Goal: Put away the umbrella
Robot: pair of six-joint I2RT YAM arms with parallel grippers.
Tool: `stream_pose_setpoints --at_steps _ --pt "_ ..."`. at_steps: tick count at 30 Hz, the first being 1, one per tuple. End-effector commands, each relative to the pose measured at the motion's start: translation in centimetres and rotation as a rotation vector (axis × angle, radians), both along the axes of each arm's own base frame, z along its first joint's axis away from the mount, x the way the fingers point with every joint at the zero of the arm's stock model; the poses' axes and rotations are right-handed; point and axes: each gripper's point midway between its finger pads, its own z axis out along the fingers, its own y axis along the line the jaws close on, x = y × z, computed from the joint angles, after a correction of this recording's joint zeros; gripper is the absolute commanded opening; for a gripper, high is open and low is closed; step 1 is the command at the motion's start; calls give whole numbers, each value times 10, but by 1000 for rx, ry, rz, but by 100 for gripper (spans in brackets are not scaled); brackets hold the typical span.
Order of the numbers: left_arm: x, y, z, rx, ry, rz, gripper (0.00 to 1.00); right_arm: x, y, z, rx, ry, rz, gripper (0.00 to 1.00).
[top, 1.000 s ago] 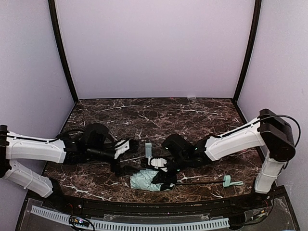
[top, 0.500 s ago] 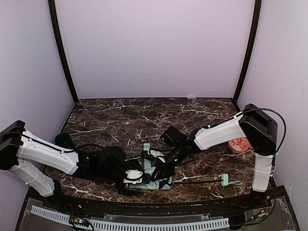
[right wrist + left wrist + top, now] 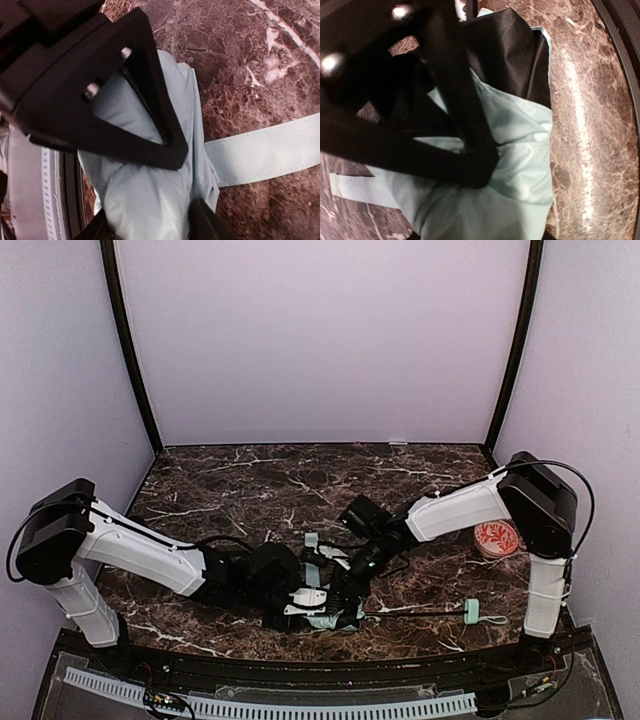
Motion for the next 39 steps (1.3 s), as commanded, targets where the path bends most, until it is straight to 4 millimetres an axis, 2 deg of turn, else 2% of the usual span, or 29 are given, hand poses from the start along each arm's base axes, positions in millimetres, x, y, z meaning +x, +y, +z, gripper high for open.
stream_pose_setpoints --at_steps 1,5,9,10,11,12,14,16,18,19,21,25,31,33,39 --pt "-21 61 -55 305 138 13 32 32 -46 -8 -160 -57 -140 55" --pt "-30 50 -57 301 309 24 26 50 -53 34 -59 -136 -184 65" --pt "-30 49 -61 318 448 81 2 66 -74 54 -67 -233 -262 66" --pt "-28 49 -60 312 478 94 0 69 -78 57 -75 -266 -285 66" --pt "-27 49 -58 303 509 104 0 72 -82 59 -73 -296 -312 66" --pt "-26 47 -54 285 551 111 0 76 -83 75 -30 -352 -344 66" --pt "-26 44 -49 263 610 115 0 79 -86 93 43 -473 -382 66" --pt "-26 40 -46 249 668 113 0 74 -86 106 113 -613 -376 66" --pt "-26 38 -47 243 738 121 0 55 -77 114 182 -724 -312 67" --pt "-25 38 -47 246 774 131 0 45 -73 113 194 -770 -266 68" --pt "-24 39 -52 267 827 152 0 22 -62 98 171 -848 -141 68" --pt "-22 41 -55 288 878 176 0 0 -40 67 104 -913 37 70" --pt "-26 40 -52 281 939 162 0 8 -17 44 38 -996 127 73" --pt "-26 40 -53 285 958 163 0 14 -16 28 -7 -1022 138 73" --pt "-26 40 -56 292 996 167 0 23 -12 14 -58 -1058 141 74"
